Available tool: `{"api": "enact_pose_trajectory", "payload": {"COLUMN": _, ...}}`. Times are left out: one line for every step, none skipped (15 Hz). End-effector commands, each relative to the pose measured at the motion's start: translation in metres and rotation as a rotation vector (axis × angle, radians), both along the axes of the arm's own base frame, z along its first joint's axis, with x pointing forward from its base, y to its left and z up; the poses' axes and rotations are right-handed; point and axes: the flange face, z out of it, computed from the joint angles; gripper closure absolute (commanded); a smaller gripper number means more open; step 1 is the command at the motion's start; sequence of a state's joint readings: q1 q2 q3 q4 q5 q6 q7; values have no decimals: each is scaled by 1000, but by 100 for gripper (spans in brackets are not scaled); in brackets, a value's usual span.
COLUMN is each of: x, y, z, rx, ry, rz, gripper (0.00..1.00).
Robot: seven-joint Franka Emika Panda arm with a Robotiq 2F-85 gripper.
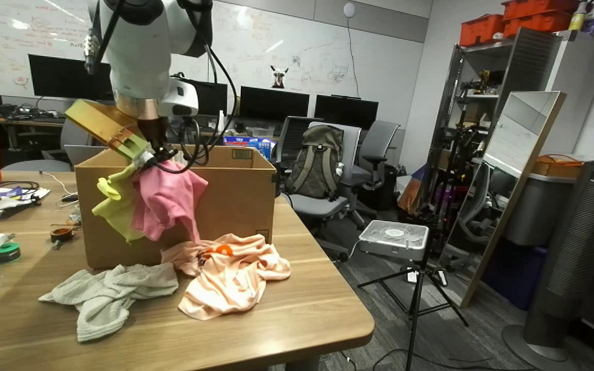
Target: Put the yellow and pink clothes inside the box
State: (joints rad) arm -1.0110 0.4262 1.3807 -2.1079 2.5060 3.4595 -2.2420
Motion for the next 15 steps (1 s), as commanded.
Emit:
{"api": "enact_pose_trajectory", "payload": {"x": -1, "y": 6, "z": 47, "rx": 54, "ry": -85, "rz": -19, "gripper": 93}}
{"api": "enact_pose_trajectory", "payload": {"x": -2, "y": 7, "z": 57, "rx": 68, "ry": -103, "rz": -18, "gripper": 93}}
{"api": "enact_pose_trajectory", "payload": {"x": -4, "y": 8, "z": 69, "rx": 82, "ry": -120, "rz": -16, "gripper": 93}}
{"api": "enact_pose_trajectory", "payload": {"x": -5, "y": 9, "z": 80, "rx": 95, "ry": -141, "rz": -14, "gripper": 93}}
{"api": "enact_pose_trajectory", "payload": {"x": -8, "y": 9, "z": 91, "rx": 105, "ry": -161, "rz": -12, "gripper": 93}}
{"api": "enact_pose_trajectory", "payload": {"x": -10, "y": 10, "z": 103, "rx": 116, "ry": -179, "rz": -11, "gripper": 93}}
{"api": "enact_pose_trajectory", "payload": {"x": -13, "y": 12, "z": 113, "rx": 123, "ry": -197, "rz": -7, "gripper": 93}}
{"api": "enact_pose_trajectory", "payload": {"x": -17, "y": 16, "z": 122, "rx": 124, "ry": -216, "rz": 0, "gripper": 93}}
{"api": "enact_pose_trajectory", "payload": {"x": -21, "y": 22, "z": 131, "rx": 117, "ry": -227, "rz": 7, "gripper": 94}}
{"api": "enact_pose_trajectory", "payload": {"x": -26, "y": 28, "z": 139, "rx": 111, "ry": -237, "rz": 13, "gripper": 94}}
{"api": "enact_pose_trajectory", "payload": {"x": -30, "y": 34, "z": 145, "rx": 108, "ry": -246, "rz": 20, "gripper": 94}}
{"api": "enact_pose_trajectory", "payload": {"x": -34, "y": 41, "z": 150, "rx": 98, "ry": -259, "rz": 30, "gripper": 94}}
{"api": "enact_pose_trajectory", "payload": {"x": -38, "y": 50, "z": 156, "rx": 86, "ry": -266, "rz": 38, "gripper": 94}}
{"api": "enact_pose_trajectory", "payload": {"x": -43, "y": 58, "z": 160, "rx": 77, "ry": -274, "rz": 42, "gripper": 94}}
{"api": "enact_pose_trajectory", "payload": {"x": -47, "y": 67, "z": 163, "rx": 62, "ry": -284, "rz": 46, "gripper": 94}}
